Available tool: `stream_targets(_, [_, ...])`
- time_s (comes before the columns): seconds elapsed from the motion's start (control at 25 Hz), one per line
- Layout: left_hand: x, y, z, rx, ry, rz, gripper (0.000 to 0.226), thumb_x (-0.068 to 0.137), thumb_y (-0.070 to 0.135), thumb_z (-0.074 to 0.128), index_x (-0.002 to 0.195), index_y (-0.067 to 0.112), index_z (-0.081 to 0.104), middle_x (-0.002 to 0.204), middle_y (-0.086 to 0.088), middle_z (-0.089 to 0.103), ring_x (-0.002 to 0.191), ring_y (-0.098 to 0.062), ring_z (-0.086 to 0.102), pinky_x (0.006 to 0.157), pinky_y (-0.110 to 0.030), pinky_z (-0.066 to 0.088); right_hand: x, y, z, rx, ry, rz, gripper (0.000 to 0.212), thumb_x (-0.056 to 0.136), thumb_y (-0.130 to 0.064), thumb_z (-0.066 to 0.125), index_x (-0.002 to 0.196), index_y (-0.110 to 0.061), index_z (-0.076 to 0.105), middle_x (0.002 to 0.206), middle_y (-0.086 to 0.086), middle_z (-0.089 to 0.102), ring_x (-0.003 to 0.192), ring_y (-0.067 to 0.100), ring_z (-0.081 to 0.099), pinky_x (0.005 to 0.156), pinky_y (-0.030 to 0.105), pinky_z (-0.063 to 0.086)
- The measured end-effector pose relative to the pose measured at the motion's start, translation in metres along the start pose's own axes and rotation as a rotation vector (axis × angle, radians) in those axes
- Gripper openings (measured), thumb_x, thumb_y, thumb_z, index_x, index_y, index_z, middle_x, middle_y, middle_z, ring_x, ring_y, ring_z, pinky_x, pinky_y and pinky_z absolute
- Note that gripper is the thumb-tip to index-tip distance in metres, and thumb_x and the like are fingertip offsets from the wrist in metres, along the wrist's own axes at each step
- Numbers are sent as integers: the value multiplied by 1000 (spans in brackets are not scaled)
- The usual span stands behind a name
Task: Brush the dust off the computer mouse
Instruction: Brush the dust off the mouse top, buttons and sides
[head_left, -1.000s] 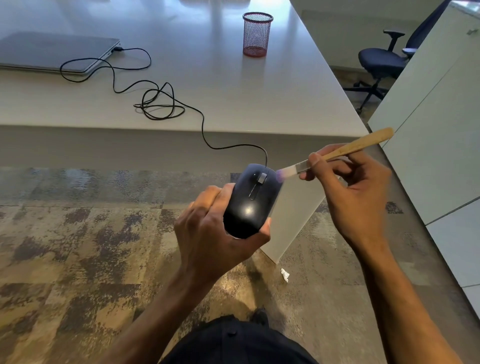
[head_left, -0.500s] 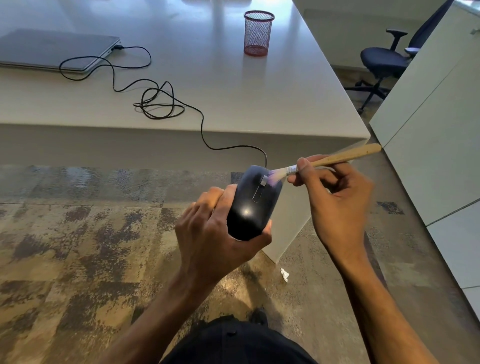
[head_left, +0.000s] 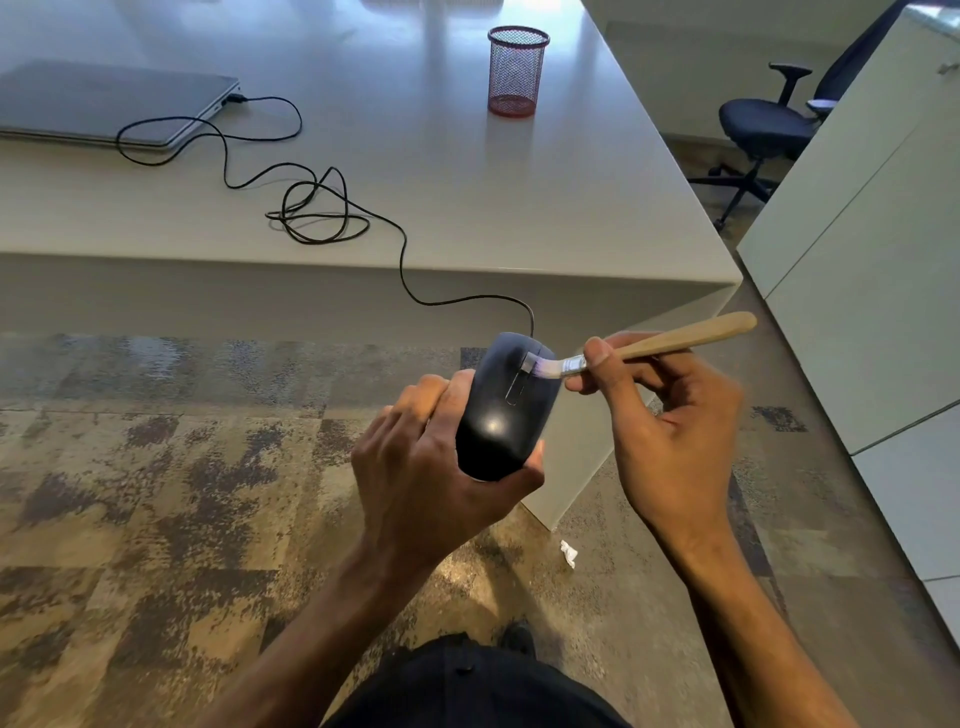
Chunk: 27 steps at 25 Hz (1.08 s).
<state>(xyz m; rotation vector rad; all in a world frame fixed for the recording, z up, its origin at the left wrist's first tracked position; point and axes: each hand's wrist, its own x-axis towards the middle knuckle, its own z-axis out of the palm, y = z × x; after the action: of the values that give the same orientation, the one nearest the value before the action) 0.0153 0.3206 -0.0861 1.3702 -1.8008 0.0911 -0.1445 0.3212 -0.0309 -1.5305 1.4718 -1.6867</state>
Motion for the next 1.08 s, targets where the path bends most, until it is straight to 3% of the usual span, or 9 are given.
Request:
stream_targets(0.36, [-1, -2, 0, -3, 12, 23, 73, 69, 66, 64, 108, 4, 65, 85, -5, 63, 68, -16, 56, 62, -22, 44, 12, 6, 7, -83, 66, -12, 7, 91, -23, 65, 96, -19, 67, 83, -19, 68, 78, -4, 70, 71, 11, 53])
stream_targets(0.56, [1, -2, -1, 4, 17, 23, 74, 69, 66, 64, 108, 4, 65, 84, -5, 63, 67, -16, 55, 61, -21, 43, 12, 7, 10, -63, 89, -13, 7, 92, -23, 64, 96, -18, 66, 82, -21, 67, 79, -3, 71, 73, 12, 53])
stream_targets(0.72, [0, -5, 0, 11, 13, 9, 73, 70, 67, 62, 108, 4, 65, 83, -5, 62, 66, -16, 55, 61, -22, 43, 3, 1, 9, -21, -11, -5, 8, 92, -21, 62, 90, -15, 67, 78, -11, 70, 72, 3, 71, 68, 12, 52])
stream_targets(0.84, [0, -6, 0, 15, 9, 9, 75, 69, 67, 61, 109, 4, 64, 85, -6, 63, 67, -17, 56, 62, -22, 43, -2, -4, 7, -34, -57, -44, 9, 91, -22, 63, 86, -18, 68, 75, -10, 70, 70, 7, 71, 68, 19, 55])
stream_targets(1.08, [-2, -3, -2, 1, 28, 24, 74, 69, 67, 63, 109, 4, 65, 86, -6, 63, 68, -16, 55, 62, -22, 44, 6, -4, 6, -53, 20, -70, 5, 91, -22, 64, 91, -19, 68, 75, -17, 69, 73, 3, 71, 73, 16, 54])
